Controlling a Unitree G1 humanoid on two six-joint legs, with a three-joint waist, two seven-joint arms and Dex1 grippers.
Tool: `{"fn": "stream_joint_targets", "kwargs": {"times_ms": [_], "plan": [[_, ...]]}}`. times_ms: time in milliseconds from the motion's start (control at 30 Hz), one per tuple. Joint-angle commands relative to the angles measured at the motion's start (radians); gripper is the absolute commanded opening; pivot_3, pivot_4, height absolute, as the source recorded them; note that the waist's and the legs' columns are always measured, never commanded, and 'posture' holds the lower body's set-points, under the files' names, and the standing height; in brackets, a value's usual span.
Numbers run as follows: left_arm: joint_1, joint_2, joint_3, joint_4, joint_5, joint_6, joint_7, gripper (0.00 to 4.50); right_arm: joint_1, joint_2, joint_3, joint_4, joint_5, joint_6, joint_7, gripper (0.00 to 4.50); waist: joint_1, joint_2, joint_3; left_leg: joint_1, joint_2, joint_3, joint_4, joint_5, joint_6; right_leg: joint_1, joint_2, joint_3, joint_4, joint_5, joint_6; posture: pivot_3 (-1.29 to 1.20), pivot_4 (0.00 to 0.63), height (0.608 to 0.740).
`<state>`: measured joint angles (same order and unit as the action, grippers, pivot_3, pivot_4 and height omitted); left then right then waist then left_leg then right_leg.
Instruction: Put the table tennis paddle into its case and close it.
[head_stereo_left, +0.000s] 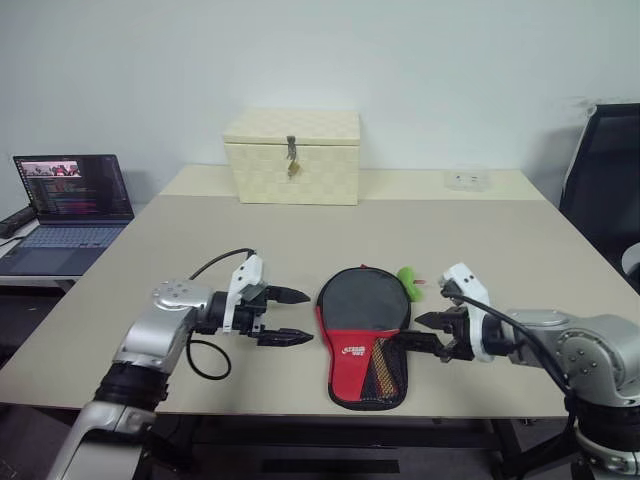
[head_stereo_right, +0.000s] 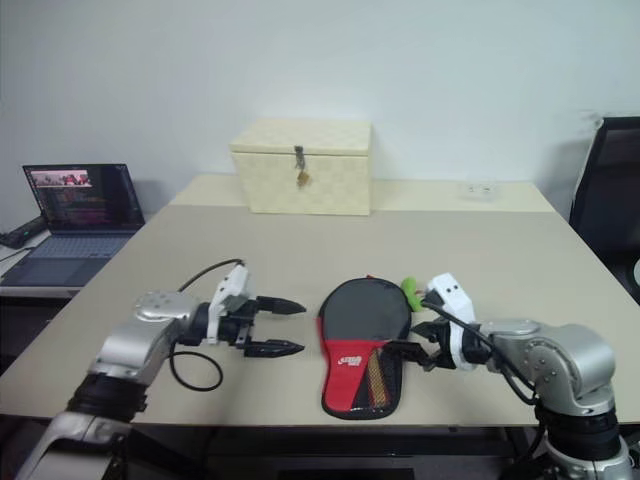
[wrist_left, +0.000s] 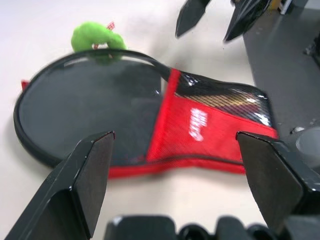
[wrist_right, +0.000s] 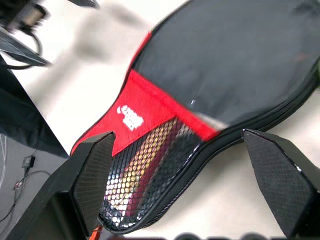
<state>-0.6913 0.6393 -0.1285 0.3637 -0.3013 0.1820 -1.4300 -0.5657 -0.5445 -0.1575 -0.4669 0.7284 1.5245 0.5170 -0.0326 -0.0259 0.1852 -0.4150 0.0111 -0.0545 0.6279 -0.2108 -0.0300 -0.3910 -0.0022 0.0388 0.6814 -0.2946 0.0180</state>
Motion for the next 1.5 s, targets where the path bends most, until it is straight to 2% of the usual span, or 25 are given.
{"fn": "stream_joint_targets", "kwargs": {"times_ms": [33, 233, 433, 733, 933, 1067, 1133, 1400, 1500], "plan": [[-0.108, -0.059, -0.023, 0.148, 0.052, -0.109, -0.009, 4.25, -0.063, -0.031, -0.029, 0.044, -0.015, -0.076, 0.004, 4.49, 0.000, 0.000, 0.000, 0.000, 0.000, 0.000, 0.000, 0.000, 0.000, 0.000, 0.000, 0.000, 0.000, 0.000, 0.000, 0.00, 0.150, 0.740], [-0.274, -0.218, -0.066, 0.513, 0.170, -0.318, 0.028, 4.25, -0.112, -0.056, 0.080, 0.162, -0.129, -0.274, 0.009, 4.49, 0.002, 0.000, 0.000, -0.001, -0.001, 0.001, 0.001, 0.000, 0.001, 0.000, 0.000, -0.001, -0.001, 0.001, 0.002, 0.00, 0.150, 0.740], [-0.324, -0.313, -0.080, 0.729, 0.272, -0.476, 0.106, 4.25, -0.159, 0.006, 0.190, 0.318, -0.279, -0.473, -0.045, 4.49, -0.004, 0.000, 0.000, -0.004, -0.002, 0.004, 0.001, -0.002, 0.003, -0.005, 0.000, 0.002, 0.001, 0.001, 0.001, 0.00, 0.150, 0.740], [-0.313, -0.362, -0.074, 0.817, 0.331, -0.573, 0.162, 4.25, -0.241, 0.196, 0.199, 0.613, -0.416, -0.665, -0.161, 4.49, 0.002, 0.000, 0.000, -0.003, -0.002, 0.004, 0.004, -0.001, 0.003, -0.005, -0.001, 0.001, 0.008, 0.002, 0.001, 0.00, 0.150, 0.740], [-0.313, -0.365, -0.063, 0.825, 0.341, -0.577, 0.160, 4.25, -0.289, 0.258, 0.181, 0.850, -0.489, -0.800, -0.216, 4.49, 0.001, 0.000, 0.000, -0.002, -0.002, 0.004, 0.004, -0.001, 0.003, -0.005, -0.001, 0.001, 0.009, 0.002, 0.001, 0.00, 0.150, 0.740], [-0.310, -0.366, -0.060, 0.825, 0.346, -0.579, 0.159, 4.25, -0.326, 0.270, 0.121, 0.930, -0.482, -0.819, -0.252, 3.58, 0.002, 0.000, 0.000, -0.002, -0.002, 0.004, 0.004, -0.001, 0.003, -0.005, -0.001, 0.002, 0.009, 0.002, 0.001, 0.00, 0.150, 0.740], [-0.309, -0.367, -0.059, 0.826, 0.348, -0.580, 0.159, 4.25, -0.322, 0.268, 0.120, 0.926, -0.485, -0.811, -0.244, 2.75, 0.002, 0.000, 0.000, -0.002, -0.002, 0.004, 0.004, -0.001, 0.003, -0.005, -0.001, 0.002, 0.009, 0.002, 0.001, 0.00, 0.150, 0.740], [-0.308, -0.383, -0.063, 0.837, 0.361, -0.582, 0.166, 4.25, -0.269, 0.256, 0.124, 0.838, -0.489, -0.767, -0.230, 0.07, 0.002, 0.000, 0.000, -0.002, -0.002, 0.004, 0.004, -0.001, 0.003, -0.005, -0.001, 0.002, 0.010, 0.002, 0.001, 0.00, 0.150, 0.740], [-0.310, -0.391, -0.063, 0.848, 0.366, -0.575, 0.174, 4.25, -0.242, 0.226, 0.127, 0.784, -0.496, -0.743, -0.222, 0.02, 0.005, 0.000, 0.000, -0.002, -0.002, 0.004, 0.005, -0.001, 0.003, -0.005, -0.001, 0.001, 0.010, 0.002, 0.001, 0.00, 0.150, 0.740]]}}
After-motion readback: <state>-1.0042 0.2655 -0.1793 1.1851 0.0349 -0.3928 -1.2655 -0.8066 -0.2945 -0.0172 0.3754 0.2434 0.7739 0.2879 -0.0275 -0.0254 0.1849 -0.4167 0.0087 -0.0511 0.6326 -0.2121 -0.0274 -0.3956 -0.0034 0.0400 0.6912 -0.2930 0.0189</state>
